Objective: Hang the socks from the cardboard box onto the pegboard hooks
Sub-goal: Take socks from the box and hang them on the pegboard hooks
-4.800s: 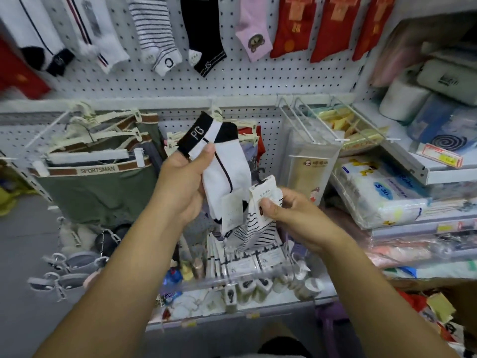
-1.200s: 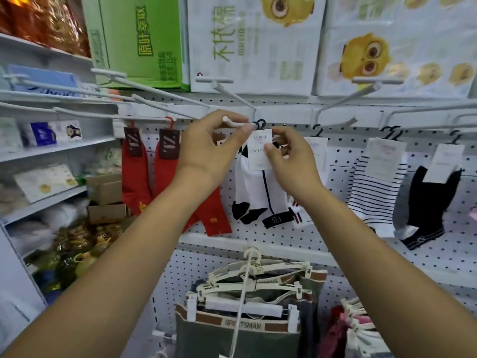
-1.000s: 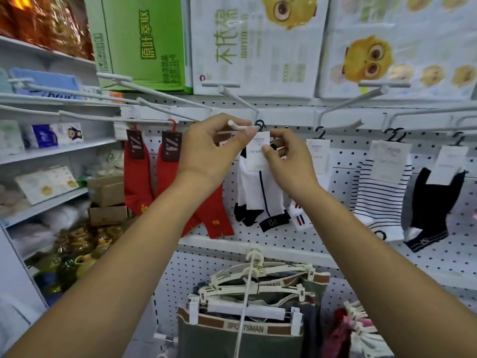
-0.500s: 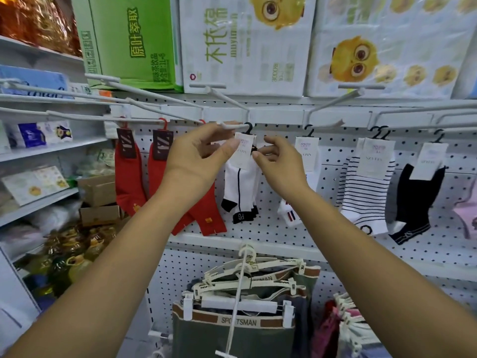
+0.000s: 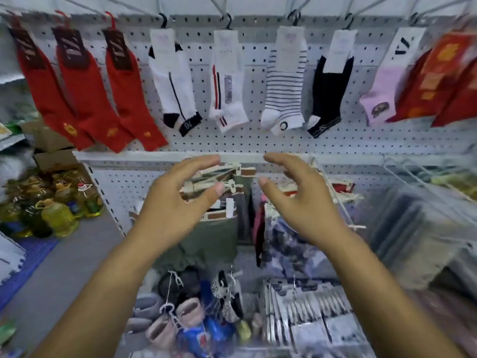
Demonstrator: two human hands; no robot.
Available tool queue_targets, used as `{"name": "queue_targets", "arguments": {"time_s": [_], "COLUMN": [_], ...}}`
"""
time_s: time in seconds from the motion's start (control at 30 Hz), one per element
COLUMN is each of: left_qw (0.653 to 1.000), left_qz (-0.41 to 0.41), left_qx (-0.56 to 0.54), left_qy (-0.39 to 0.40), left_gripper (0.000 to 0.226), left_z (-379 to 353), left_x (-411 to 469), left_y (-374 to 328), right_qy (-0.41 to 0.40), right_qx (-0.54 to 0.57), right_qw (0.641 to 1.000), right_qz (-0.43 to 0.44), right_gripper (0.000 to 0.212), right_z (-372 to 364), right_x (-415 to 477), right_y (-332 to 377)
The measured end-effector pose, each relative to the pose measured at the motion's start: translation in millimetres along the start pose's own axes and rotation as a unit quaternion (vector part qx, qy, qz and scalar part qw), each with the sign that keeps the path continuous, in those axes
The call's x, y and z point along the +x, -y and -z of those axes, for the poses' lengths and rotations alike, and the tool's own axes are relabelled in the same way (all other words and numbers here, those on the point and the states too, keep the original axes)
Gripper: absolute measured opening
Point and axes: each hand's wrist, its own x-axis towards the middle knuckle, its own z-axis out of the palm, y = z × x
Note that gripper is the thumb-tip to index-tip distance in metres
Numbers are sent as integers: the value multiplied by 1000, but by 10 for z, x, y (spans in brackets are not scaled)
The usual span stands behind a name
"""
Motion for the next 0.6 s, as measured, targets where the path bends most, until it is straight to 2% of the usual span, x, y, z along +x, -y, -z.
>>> {"name": "queue_targets", "arguments": {"time_s": [0.17, 0.33, 0.43, 0.53, 0.6], "left_qw": [995, 977, 961, 945, 919], "left_qz": [36, 77, 79, 28, 18], "left_qx": [-20, -35, -23, 11, 21], "left_qy": [92, 198, 262, 326, 394], "left_gripper": [42, 46, 36, 31, 33], "left_z": [-1047, -2085, -2645, -3143, -3463], "left_x": [-764, -1601, -2030, -2382, -2602], "left_y": [-287, -455, -551, -618, -688], "right_qy": [6, -15, -13, -25, -36], "right_qx": [-74, -92, -94, -111, -113], "right_qw": [993, 975, 954, 923, 896], "right_qz": [-94, -201, -286, -367, -428], "right_gripper": [44, 41, 38, 36, 36], "right_z": [647, 1177, 1438, 1613, 1710], "right_x": [-1305, -2689, -3486, -4245, -4729], "right_y": [-554, -1037, -1238, -1393, -1463]}}
